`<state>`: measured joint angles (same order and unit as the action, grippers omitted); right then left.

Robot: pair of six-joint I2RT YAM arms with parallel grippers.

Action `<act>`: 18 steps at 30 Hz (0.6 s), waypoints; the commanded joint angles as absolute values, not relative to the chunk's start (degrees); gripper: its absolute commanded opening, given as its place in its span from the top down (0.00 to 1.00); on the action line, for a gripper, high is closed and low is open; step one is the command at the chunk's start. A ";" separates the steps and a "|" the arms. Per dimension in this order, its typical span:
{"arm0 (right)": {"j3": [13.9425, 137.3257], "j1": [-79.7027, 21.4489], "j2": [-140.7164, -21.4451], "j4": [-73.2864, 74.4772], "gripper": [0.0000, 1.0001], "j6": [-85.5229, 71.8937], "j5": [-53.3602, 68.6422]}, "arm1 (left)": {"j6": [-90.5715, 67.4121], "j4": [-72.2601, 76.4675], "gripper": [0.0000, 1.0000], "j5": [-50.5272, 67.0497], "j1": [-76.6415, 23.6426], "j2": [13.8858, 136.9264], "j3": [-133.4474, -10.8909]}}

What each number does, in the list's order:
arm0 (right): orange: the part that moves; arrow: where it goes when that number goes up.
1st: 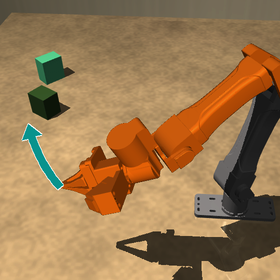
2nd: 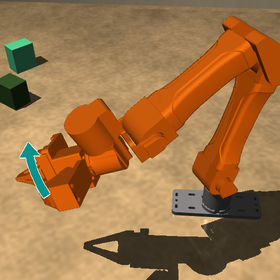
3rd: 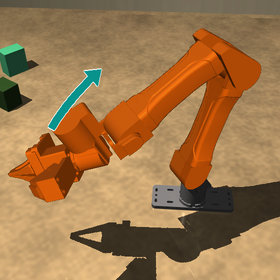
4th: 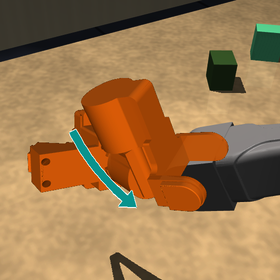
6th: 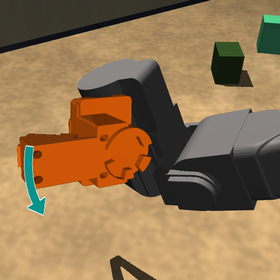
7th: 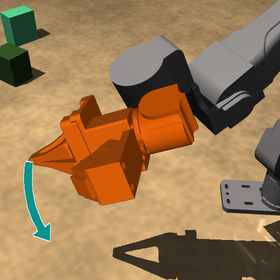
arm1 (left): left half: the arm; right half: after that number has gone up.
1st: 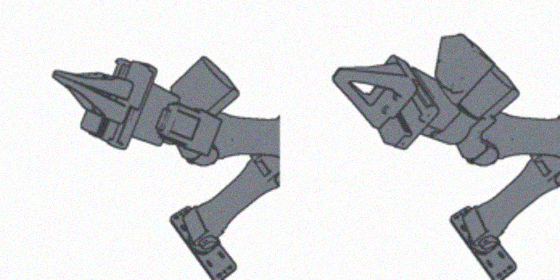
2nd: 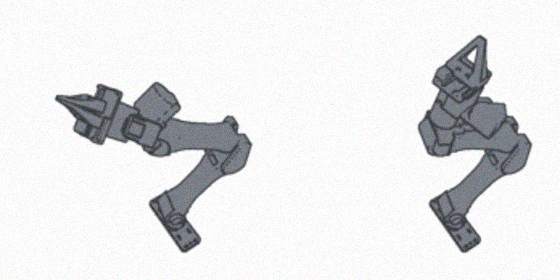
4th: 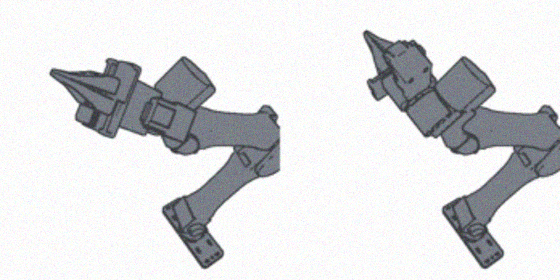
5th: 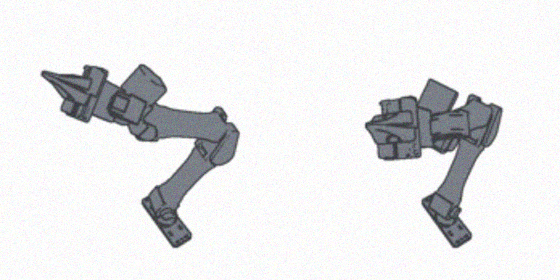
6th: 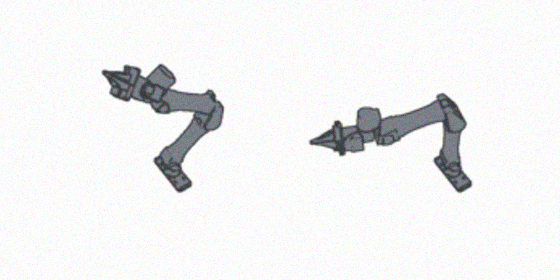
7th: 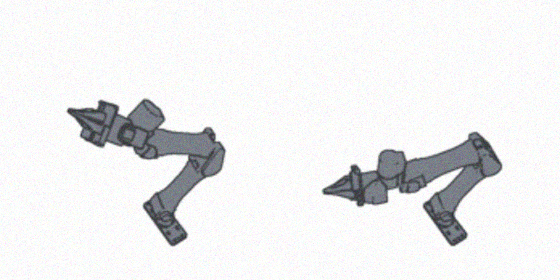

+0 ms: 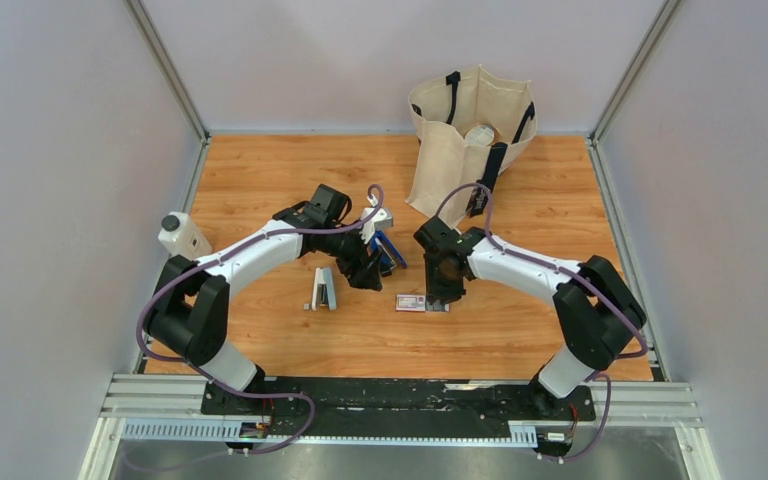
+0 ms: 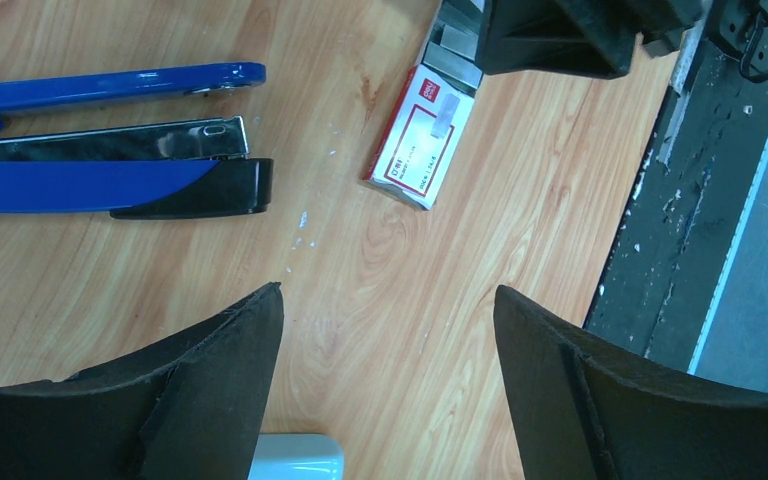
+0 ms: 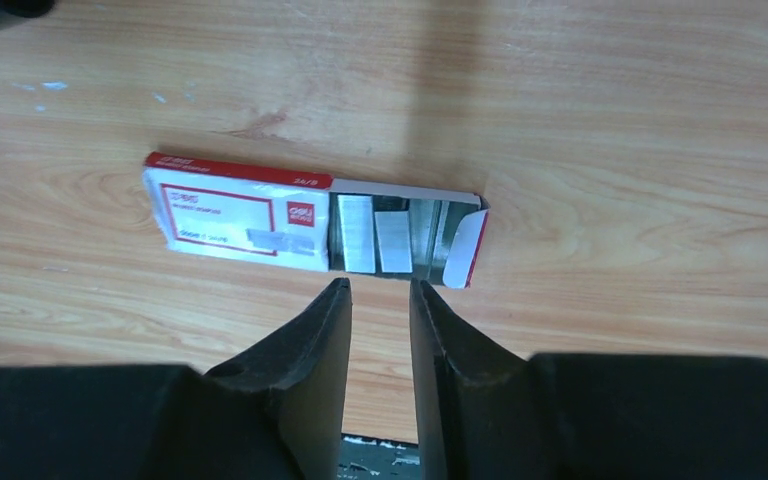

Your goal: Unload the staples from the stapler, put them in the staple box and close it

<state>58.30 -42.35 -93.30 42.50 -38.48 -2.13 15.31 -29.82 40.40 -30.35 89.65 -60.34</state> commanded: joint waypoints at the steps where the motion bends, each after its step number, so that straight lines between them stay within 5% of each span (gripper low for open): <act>1: 64.06 -42.71 -87.99 46.84 0.69 -37.00 -4.13 | 16.35 -28.57 0.15 41.22 -30.41 87.71 -60.29; 10: 59.09 -35.43 -82.80 46.07 0.80 -35.33 -2.29 | 16.97 -26.55 0.22 38.33 -31.90 90.26 -59.77; 18: 43.61 -24.79 -77.87 29.90 0.83 -38.23 14.05 | 13.54 -23.65 0.25 31.91 -37.61 94.65 -60.47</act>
<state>49.12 -27.66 -80.23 39.66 -36.62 4.32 15.05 -26.74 35.14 -35.62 92.55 -60.25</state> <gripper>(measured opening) 0.172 0.764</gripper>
